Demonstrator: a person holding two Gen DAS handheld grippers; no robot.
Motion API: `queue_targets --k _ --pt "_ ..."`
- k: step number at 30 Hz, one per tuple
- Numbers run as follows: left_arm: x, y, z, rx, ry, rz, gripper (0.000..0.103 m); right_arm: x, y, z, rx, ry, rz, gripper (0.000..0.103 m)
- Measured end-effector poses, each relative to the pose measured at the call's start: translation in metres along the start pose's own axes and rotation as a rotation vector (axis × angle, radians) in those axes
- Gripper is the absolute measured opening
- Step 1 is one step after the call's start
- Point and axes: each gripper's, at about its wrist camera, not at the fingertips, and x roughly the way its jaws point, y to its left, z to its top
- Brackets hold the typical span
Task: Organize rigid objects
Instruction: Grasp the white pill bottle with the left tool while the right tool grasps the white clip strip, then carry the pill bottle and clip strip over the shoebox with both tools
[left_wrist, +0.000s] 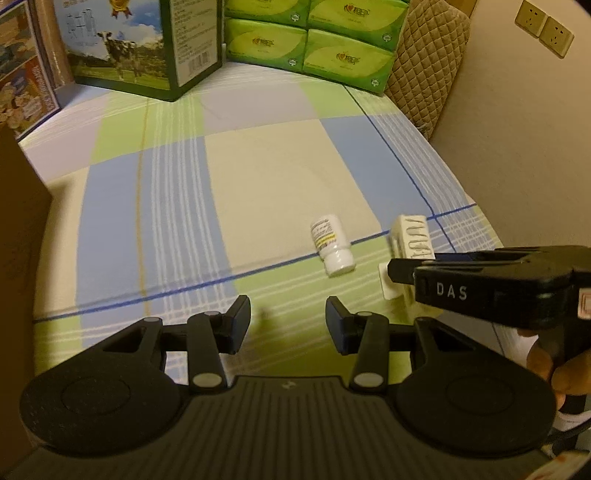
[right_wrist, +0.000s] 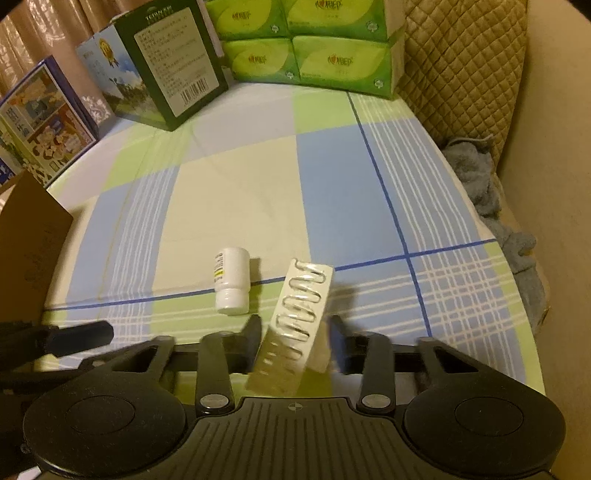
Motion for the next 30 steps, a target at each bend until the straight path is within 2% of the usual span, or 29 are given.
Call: queue_targets --k 7,13,20,24,30 --pt "0.024 -0.011 0.017 0.012 0.013 -0.048 0.040 0.001 -0.020 0.012 -0.007 -0.045 -0.058 0.025" --pt "0.044 -0.019 0.033 -0.005 0.016 -0.081 0.040 0.001 -0.043 0.020 0.051 -0.062 -0.049 0.025" --pt "0.063 -0.028 0.042 0.004 0.032 -0.060 0.035 0.001 -0.046 0.020 0.074 -0.066 -0.034 0.025" --pt "0.069 -0.032 0.042 0.018 0.034 -0.054 0.022 0.002 -0.047 0.019 0.089 -0.046 -0.036 0.025" --pt "0.064 -0.028 0.035 0.041 0.016 -0.036 0.022 0.001 -0.044 0.015 0.042 -0.054 -0.038 0.025"
